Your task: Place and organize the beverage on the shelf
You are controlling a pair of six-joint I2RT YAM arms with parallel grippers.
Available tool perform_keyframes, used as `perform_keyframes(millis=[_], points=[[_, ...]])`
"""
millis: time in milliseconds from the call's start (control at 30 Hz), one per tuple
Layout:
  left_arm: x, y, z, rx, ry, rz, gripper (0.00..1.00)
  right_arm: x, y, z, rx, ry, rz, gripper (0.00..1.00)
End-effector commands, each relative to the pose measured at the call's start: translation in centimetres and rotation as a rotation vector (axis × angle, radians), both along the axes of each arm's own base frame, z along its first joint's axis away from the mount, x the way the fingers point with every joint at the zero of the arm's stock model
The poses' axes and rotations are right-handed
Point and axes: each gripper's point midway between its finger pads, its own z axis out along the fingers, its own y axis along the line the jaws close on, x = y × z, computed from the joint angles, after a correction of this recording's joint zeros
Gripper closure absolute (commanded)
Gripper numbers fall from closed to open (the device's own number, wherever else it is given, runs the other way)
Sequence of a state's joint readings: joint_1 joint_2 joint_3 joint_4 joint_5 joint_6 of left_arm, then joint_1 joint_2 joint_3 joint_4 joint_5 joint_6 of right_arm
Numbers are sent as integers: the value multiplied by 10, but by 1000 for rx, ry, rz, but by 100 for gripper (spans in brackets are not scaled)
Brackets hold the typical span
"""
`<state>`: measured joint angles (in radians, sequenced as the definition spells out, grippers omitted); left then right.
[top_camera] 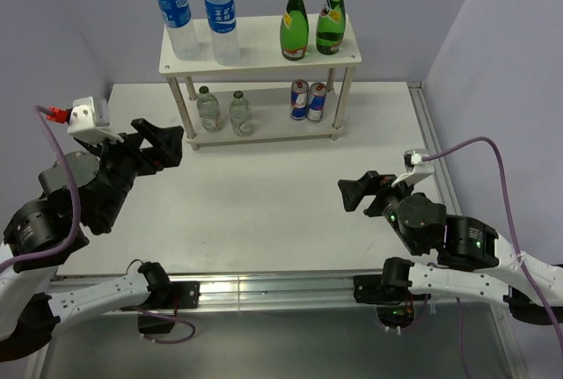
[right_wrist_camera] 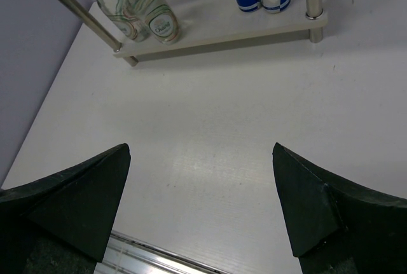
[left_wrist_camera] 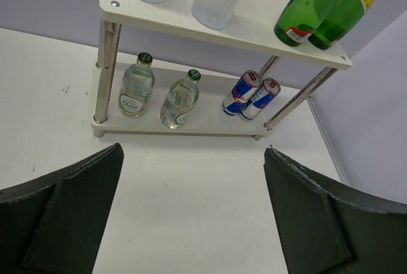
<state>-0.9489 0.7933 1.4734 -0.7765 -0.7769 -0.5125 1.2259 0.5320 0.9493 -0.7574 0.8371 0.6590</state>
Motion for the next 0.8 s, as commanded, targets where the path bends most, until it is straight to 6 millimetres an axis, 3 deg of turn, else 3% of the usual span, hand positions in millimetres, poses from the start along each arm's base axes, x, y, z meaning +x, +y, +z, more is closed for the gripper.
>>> perform_keyframes(millis=[0, 767], points=[[1, 0, -1, 31, -5, 0, 1, 3, -8, 11, -3, -20, -34, 0], [5, -5, 3, 32, -28, -6, 0, 5, -1, 10, -14, -36, -16, 0]])
